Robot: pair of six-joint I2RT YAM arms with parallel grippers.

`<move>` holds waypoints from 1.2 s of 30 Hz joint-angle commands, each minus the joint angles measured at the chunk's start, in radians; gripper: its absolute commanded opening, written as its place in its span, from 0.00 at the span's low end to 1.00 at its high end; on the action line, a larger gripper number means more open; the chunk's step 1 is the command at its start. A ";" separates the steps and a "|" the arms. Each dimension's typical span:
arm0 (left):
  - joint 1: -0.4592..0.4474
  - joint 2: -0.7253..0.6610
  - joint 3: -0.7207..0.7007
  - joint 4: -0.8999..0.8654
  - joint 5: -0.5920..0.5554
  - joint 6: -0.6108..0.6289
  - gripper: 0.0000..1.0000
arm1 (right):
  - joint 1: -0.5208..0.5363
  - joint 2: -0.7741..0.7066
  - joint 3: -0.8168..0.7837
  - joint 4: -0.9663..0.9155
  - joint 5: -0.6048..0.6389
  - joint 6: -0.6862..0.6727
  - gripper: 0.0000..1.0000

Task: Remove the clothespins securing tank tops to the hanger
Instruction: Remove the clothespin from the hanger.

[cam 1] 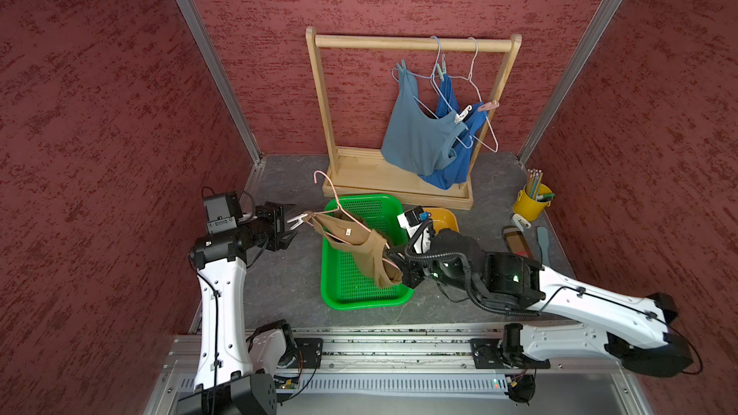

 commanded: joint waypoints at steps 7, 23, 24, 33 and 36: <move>0.038 0.007 -0.017 -0.014 -0.009 0.041 0.66 | -0.004 -0.011 -0.001 0.095 -0.006 0.022 0.00; 0.069 0.019 -0.021 -0.017 -0.018 0.083 0.50 | -0.004 -0.003 -0.001 0.109 -0.017 0.026 0.00; 0.069 0.022 -0.020 -0.017 -0.021 0.084 0.46 | -0.003 -0.003 -0.003 0.112 -0.018 0.026 0.00; 0.070 0.027 -0.014 -0.016 -0.033 0.091 0.24 | -0.003 -0.006 -0.015 0.121 -0.025 0.028 0.00; 0.069 0.026 -0.014 -0.017 -0.034 0.096 0.09 | -0.003 -0.009 -0.019 0.123 -0.023 0.030 0.00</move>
